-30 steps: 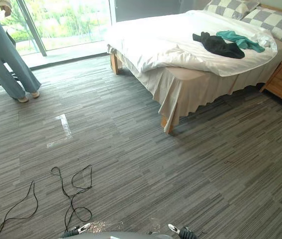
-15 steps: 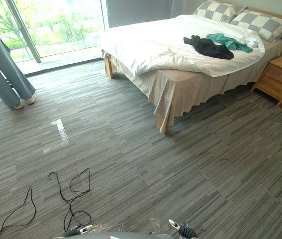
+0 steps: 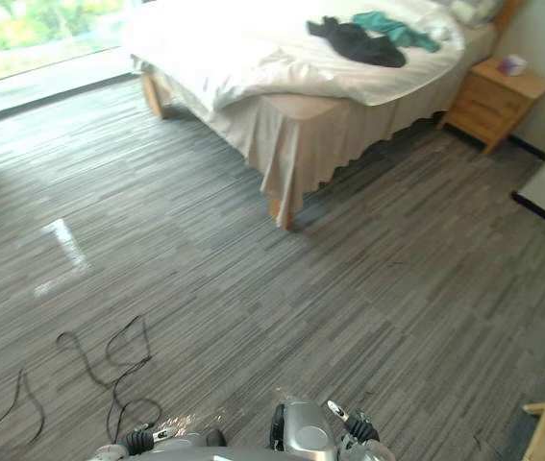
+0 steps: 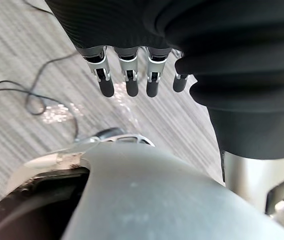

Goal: Tidy the bed and pick cloth on bed and put in laundry

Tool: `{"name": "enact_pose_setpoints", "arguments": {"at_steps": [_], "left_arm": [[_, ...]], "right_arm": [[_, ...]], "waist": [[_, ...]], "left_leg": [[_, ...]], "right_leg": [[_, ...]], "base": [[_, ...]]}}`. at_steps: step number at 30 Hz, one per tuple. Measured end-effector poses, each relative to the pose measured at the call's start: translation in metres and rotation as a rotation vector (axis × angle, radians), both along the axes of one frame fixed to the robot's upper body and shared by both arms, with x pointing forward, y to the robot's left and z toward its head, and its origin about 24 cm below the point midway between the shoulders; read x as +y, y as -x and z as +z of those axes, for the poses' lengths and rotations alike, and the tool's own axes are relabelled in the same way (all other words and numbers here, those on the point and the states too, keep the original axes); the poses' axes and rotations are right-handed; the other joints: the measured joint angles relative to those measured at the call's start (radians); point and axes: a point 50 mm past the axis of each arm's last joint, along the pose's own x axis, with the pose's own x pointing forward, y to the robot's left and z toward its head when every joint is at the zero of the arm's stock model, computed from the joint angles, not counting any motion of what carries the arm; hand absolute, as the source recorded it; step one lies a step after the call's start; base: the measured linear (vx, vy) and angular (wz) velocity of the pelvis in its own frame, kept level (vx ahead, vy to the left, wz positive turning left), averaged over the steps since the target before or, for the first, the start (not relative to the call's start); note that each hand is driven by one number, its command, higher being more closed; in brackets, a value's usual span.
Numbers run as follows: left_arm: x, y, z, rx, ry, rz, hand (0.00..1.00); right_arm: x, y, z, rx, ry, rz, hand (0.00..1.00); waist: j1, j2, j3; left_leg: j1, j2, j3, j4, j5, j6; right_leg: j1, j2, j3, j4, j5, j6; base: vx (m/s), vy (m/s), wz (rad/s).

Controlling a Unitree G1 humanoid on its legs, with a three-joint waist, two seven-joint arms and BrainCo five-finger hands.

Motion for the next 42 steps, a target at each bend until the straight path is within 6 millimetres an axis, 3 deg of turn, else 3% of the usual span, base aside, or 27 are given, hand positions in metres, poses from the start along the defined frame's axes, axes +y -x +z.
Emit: {"name": "enact_pose_setpoints", "arguments": {"at_steps": [2, 3, 4, 6, 7, 8, 11, 12, 13, 14, 16, 18, 20, 22, 23, 24, 26, 27, 28, 29, 30, 32, 33, 35, 37, 40, 42], "left_arm": [[-0.007, -0.006, -0.001, 0.003, 0.010, -0.026, 0.00], [-0.005, -0.007, 0.000, -0.008, 0.006, -0.024, 0.00], [-0.004, -0.007, 0.000, -0.012, 0.002, -0.022, 0.00], [0.002, -0.004, 0.000, -0.010, -0.009, -0.002, 0.00], [-0.003, -0.004, -0.001, -0.011, 0.006, 0.008, 0.00], [-0.012, 0.000, -0.003, -0.007, 0.030, 0.016, 0.00], [-0.015, -0.009, 0.000, -0.069, 0.039, 0.042, 0.00], [-0.016, -0.012, 0.001, -0.113, 0.044, 0.095, 0.00], [-0.017, -0.015, 0.002, -0.137, 0.051, 0.119, 0.00], [-0.017, -0.022, 0.005, -0.184, 0.058, 0.152, 0.00], [-0.015, -0.031, 0.010, -0.240, 0.052, 0.170, 0.00], [-0.016, -0.041, 0.016, -0.318, 0.071, 0.209, 0.00], [-0.020, -0.046, 0.019, -0.354, 0.083, 0.217, 0.00], [-0.023, -0.047, 0.019, -0.370, 0.093, 0.249, 0.00], [-0.025, -0.046, 0.018, -0.364, 0.097, 0.248, 0.00], [-0.028, -0.047, 0.018, -0.361, 0.106, 0.244, 0.00], [-0.031, -0.048, 0.018, -0.361, 0.115, 0.242, 0.00], [-0.033, -0.048, 0.017, -0.356, 0.119, 0.243, 0.00], [-0.033, -0.050, 0.018, -0.355, 0.118, 0.241, 0.00], [-0.032, -0.050, 0.017, -0.340, 0.116, 0.230, 0.00], [-0.031, -0.048, 0.016, -0.329, 0.113, 0.233, 0.00], [-0.024, -0.044, 0.014, -0.297, 0.094, 0.239, 0.00], [-0.024, -0.042, 0.013, -0.279, 0.084, 0.223, 0.00], [-0.026, -0.037, 0.011, -0.262, 0.076, 0.210, 0.00], [-0.028, -0.033, 0.009, -0.243, 0.058, 0.183, 0.00], [-0.030, -0.033, 0.009, -0.242, 0.033, 0.144, 0.00], [-0.031, -0.034, 0.009, -0.241, 0.021, 0.142, 0.00]], "right_arm": [[-0.006, 0.002, 0.000, 0.013, 0.002, -0.016, 0.00], [-0.002, 0.012, -0.002, 0.035, -0.019, -0.056, 0.00], [-0.001, 0.015, -0.003, 0.043, -0.026, -0.069, 0.00], [0.005, 0.044, -0.008, 0.111, -0.046, -0.095, 0.00], [0.003, 0.055, -0.009, 0.139, -0.044, -0.102, 0.00], [-0.001, 0.061, -0.008, 0.139, -0.034, -0.106, 0.00], [-0.008, 0.047, -0.006, 0.097, 0.009, -0.080, 0.00], [-0.014, 0.043, -0.004, 0.071, 0.037, -0.059, 0.00], [-0.017, 0.039, -0.003, 0.063, 0.051, -0.038, 0.00], [-0.018, 0.031, -0.002, 0.047, 0.070, 0.011, 0.00], [-0.018, 0.017, 0.000, 0.014, 0.083, 0.078, 0.00], [-0.017, -0.003, 0.004, -0.047, 0.086, 0.126, 0.00], [-0.017, -0.013, 0.007, -0.076, 0.094, 0.153, 0.00], [-0.013, -0.018, 0.009, -0.100, 0.093, 0.188, 0.00], [-0.013, -0.016, 0.009, -0.101, 0.093, 0.197, 0.00], [-0.013, -0.013, 0.008, -0.097, 0.091, 0.204, 0.00], [-0.015, -0.010, 0.008, -0.094, 0.095, 0.205, 0.00], [-0.015, -0.009, 0.008, -0.091, 0.095, 0.204, 0.00], [-0.013, -0.004, 0.007, -0.078, 0.088, 0.203, 0.00], [-0.010, -0.002, 0.006, -0.071, 0.081, 0.212, 0.00], [-0.010, -0.002, 0.005, -0.069, 0.080, 0.217, 0.00], [0.000, -0.003, 0.003, -0.056, 0.053, 0.228, 0.00], [0.000, -0.003, 0.002, -0.053, 0.048, 0.227, 0.00], [-0.003, -0.004, 0.003, -0.056, 0.055, 0.231, 0.00], [-0.006, -0.004, 0.004, -0.067, 0.067, 0.236, 0.00], [-0.006, -0.005, 0.005, -0.092, 0.059, 0.197, 0.00], [-0.003, -0.008, 0.005, -0.111, 0.043, 0.163, 0.00]], "waist": [[-0.018, 0.038, 0.025], [-0.024, 0.032, 0.031], [-0.025, 0.025, 0.036], [-0.027, 0.002, 0.044], [-0.041, 0.027, 0.049], [-0.053, 0.059, 0.033], [-0.049, 0.083, 0.020], [-0.049, 0.092, 0.020], [-0.049, 0.097, 0.020], [-0.042, 0.092, 0.025], [-0.024, 0.070, 0.037], [0.023, 0.054, 0.047], [0.041, 0.054, 0.046], [0.043, 0.058, 0.046], [0.041, 0.063, 0.045], [0.039, 0.073, 0.047], [0.042, 0.077, 0.044], [0.042, 0.081, 0.040], [0.040, 0.064, 0.026], [0.031, 0.035, 0.006], [0.030, 0.028, -0.005], [0.035, -0.007, -0.018], [0.027, -0.014, -0.021], [0.012, -0.003, -0.022], [0.011, 0.016, -0.031], [0.004, 0.025, -0.029], [0.009, 0.014, -0.035]], "left_leg": [[0.000, 0.081, 0.034, 0.034, -0.037, -0.040], [0.020, 0.104, 0.053, 0.040, -0.052, -0.074], [0.036, 0.110, 0.059, 0.045, -0.060, -0.093], [0.104, 0.128, 0.073, 0.062, -0.100, -0.150], [0.158, 0.182, 0.079, 0.065, -0.123, -0.147], [0.166, 0.211, 0.076, 0.073, -0.124, -0.097], [0.043, 0.319, 0.046, 0.392, 0.103, -0.013], [-0.059, 0.360, -0.027, 0.643, 0.134, -0.034], [-0.108, 0.347, -0.082, 0.750, 0.104, -0.053], [-0.185, 0.287, -0.161, 0.896, 0.038, -0.075], [-0.268, 0.174, -0.209, 0.962, -0.030, -0.081], [-0.368, 0.030, -0.155, 0.833, -0.093, -0.063], [-0.425, -0.020, -0.097, 0.693, -0.101, -0.050], [-0.458, -0.056, -0.006, 0.452, -0.049, -0.041], [-0.449, -0.065, 0.072, 0.291, 0.021, -0.030], [-0.439, -0.070, 0.139, 0.167, 0.079, -0.009], [-0.437, -0.064, 0.219, 0.086, 0.107, 0.026], [-0.438, -0.060, 0.253, 0.071, 0.132, 0.071], [-0.424, -0.080, 0.280, 0.089, 0.189, 0.175], [-0.420, -0.122, 0.276, 0.084, 0.157, 0.222], [-0.419, -0.135, 0.277, 0.084, 0.149, 0.229], [-0.379, -0.186, 0.241, 0.122, 0.083, 0.271], [-0.325, -0.215, 0.177, 0.141, 0.030, 0.263], [-0.238, -0.228, 0.105, 0.122, 0.012, 0.247], [-0.141, -0.223, 0.000, 0.076, 0.004, 0.229], [-0.052, -0.188, -0.177, 0.046, -0.022, 0.180], [-0.032, -0.167, -0.307, 0.033, -0.045, 0.140]], "right_leg": [[-0.038, 0.007, 0.007, -0.170, 0.087, 0.013], [-0.076, -0.025, 0.017, -0.267, 0.184, 0.037], [-0.083, -0.039, 0.027, -0.288, 0.207, 0.041], [-0.073, -0.092, 0.034, -0.287, 0.219, 0.046], [-0.095, -0.075, 0.002, -0.141, 0.260, 0.018], [-0.133, -0.054, -0.012, -0.036, 0.175, -0.020], [-0.137, 0.017, 0.002, 0.038, 0.050, -0.087], [-0.074, 0.078, 0.011, -0.022, 0.028, -0.117], [-0.036, 0.107, 0.021, -0.061, 0.027, -0.131], [0.044, 0.147, 0.044, -0.139, 0.039, -0.163], [0.146, 0.177, 0.076, -0.225, 0.052, -0.205], [0.252, 0.191, 0.125, -0.297, 0.062, -0.200], [0.309, 0.191, 0.153, -0.335, 0.053, -0.191], [0.398, 0.190, 0.162, -0.405, 0.034, -0.161], [0.453, 0.193, 0.152, -0.443, 0.021, -0.143], [0.502, 0.205, 0.140, -0.467, 0.008, -0.131], [0.543, 0.217, 0.127, -0.465, -0.036, -0.119], [0.563, 0.223, 0.113, -0.454, -0.066, -0.105], [0.573, 0.197, 0.097, -0.412, -0.106, -0.081], [0.540, 0.157, 0.071, -0.321, -0.123, -0.055], [0.507, 0.139, 0.059, -0.251, -0.130, -0.040], [0.371, 0.052, 0.035, 0.141, -0.092, 0.080], [0.258, -0.013, 0.044, 0.445, -0.028, 0.124], [0.198, -0.063, 0.010, 0.579, -0.043, 0.098], [0.126, -0.095, -0.022, 0.568, -0.065, 0.062], [0.056, -0.061, 0.034, 0.227, -0.082, 0.075], [0.023, -0.021, 0.135, -0.139, 0.013, 0.076]], "base": [[0.21, -0.246, -0.62], [0.27, -0.270, -0.46], [0.32, -0.333, -0.32], [0.33, -0.386, -0.06], [0.40, -0.469, 0.06], [0.52, -0.536, -0.23], [0.48, -0.490, -0.58], [0.61, -0.501, -0.45], [0.64, -0.425, -0.54], [0.42, -0.235, -0.42], [0.44, -0.198, -0.66], [0.49, -0.152, -1.01], [0.47, -0.085, -0.71], [0.51, -0.034, -0.39], [0.51, 0.041, -0.03], [0.61, 0.063, 0.01], [0.52, 0.110, 0.07], [0.55, 0.124, 0.23], [0.59, 0.139, 0.40], [0.48, 0.124, 0.34], [0.72, 0.260, 0.28], [0.72, 0.295, 0.54], [0.62, 0.216, 0.96], [0.61, 0.152, 1.19], [0.55, 0.042, 1.28], [0.54, -0.120, 1.85], [0.43, -0.220, 1.65]]}}
